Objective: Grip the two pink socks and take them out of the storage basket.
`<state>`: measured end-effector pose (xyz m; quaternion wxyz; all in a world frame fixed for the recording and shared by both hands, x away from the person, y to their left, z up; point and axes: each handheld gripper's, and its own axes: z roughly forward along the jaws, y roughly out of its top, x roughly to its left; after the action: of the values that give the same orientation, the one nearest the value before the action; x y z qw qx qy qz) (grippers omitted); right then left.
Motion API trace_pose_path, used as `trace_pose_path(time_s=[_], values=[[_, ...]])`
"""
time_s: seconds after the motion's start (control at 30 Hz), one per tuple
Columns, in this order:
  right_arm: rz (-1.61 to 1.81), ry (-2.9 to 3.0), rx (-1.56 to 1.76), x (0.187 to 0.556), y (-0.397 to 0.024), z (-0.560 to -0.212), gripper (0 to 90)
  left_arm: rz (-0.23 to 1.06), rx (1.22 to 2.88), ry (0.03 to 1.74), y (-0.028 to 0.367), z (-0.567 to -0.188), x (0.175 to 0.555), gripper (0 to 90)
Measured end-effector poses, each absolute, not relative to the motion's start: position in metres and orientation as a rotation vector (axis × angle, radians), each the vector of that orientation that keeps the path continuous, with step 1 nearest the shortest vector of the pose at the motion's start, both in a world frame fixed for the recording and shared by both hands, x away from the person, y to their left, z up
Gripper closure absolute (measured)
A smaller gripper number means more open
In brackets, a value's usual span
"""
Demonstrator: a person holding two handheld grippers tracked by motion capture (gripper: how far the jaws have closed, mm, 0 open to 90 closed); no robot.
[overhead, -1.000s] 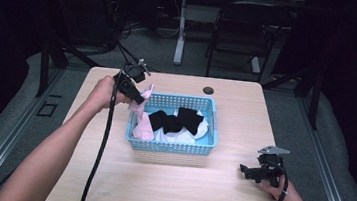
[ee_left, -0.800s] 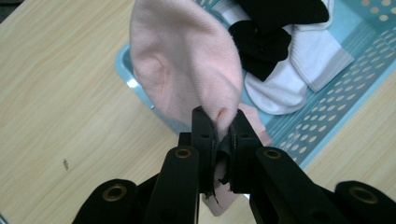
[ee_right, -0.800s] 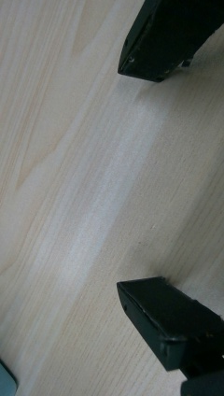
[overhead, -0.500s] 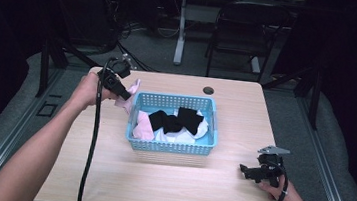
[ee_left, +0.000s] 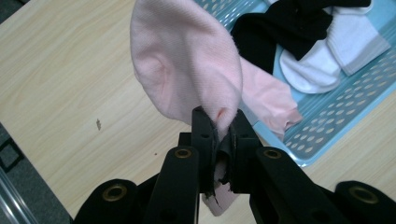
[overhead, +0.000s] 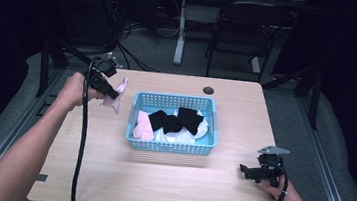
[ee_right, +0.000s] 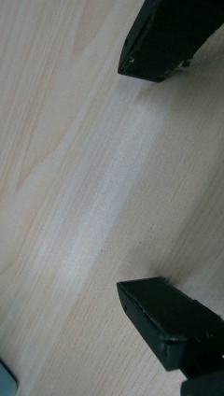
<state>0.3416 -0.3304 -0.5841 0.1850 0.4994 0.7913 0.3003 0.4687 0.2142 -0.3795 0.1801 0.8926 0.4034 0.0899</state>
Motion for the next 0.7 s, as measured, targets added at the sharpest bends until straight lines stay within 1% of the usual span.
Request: trace_pose_path(time_s=[0.37, 0.7], values=[[0.848, 2.23, 1.408, 0.342, -0.33, -0.584, 0.0, 0.247, 2.499, 1.223, 0.244, -0.39, 0.467, 83.9], [0.845, 2.229, 1.409, 0.341, -0.33, -0.584, 0.0, 0.222, 2.511, 1.298, 0.267, -0.412, 0.465, 83.9]])
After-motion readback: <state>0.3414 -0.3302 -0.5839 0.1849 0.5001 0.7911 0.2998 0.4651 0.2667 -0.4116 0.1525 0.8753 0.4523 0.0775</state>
